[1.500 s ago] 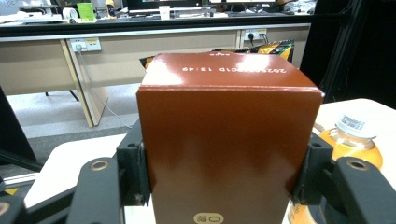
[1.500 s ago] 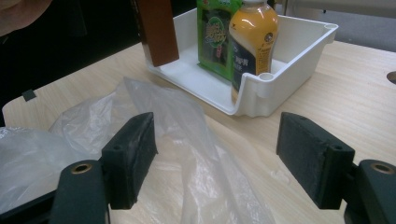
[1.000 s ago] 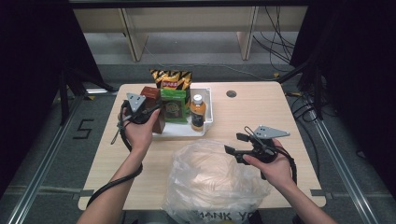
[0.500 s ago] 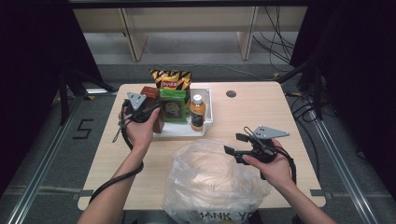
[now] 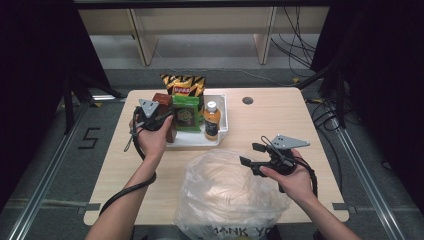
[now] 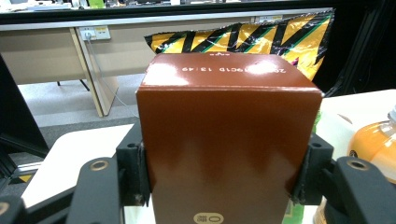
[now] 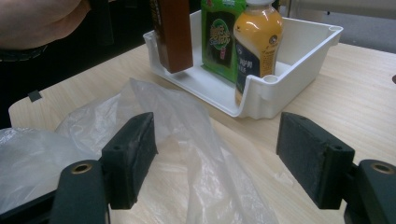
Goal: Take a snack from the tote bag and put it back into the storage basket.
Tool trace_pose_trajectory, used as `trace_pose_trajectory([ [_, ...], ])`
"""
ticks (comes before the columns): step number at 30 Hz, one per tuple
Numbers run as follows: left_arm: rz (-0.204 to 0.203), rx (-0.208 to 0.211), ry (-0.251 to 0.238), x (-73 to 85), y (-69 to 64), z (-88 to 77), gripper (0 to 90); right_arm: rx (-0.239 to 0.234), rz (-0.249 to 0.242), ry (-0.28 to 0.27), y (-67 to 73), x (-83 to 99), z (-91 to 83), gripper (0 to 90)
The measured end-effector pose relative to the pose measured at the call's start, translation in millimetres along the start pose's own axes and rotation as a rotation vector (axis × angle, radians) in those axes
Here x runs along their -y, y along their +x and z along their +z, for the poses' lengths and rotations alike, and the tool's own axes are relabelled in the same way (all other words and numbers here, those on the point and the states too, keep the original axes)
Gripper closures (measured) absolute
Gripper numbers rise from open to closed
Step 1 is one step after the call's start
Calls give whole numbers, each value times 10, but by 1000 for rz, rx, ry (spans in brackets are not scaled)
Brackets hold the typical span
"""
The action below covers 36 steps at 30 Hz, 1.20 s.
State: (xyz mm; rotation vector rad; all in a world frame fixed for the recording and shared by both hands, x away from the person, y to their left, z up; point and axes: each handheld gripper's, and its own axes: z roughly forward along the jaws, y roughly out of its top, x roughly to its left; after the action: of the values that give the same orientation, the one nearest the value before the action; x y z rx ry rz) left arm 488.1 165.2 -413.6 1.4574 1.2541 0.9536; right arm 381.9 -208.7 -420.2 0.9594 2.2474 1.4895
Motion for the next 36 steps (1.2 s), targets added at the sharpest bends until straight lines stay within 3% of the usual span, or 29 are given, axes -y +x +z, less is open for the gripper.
trace_pose_trajectory([
  [10, 1, -8, 6, 23, -8, 46, 370, -1, -6, -3, -2, 2, -1, 290],
  [11, -1, -8, 5, 28, -6, 50, 370, 5, 24, -11, 24, 9, 9, 290],
  [14, -5, -13, 10, 46, 3, 67, 370, 2, 39, -15, 38, 16, 19, 290],
  [36, -2, -32, 23, 98, 7, 141, 368, -18, 36, 1, 38, 10, 10, 289],
])
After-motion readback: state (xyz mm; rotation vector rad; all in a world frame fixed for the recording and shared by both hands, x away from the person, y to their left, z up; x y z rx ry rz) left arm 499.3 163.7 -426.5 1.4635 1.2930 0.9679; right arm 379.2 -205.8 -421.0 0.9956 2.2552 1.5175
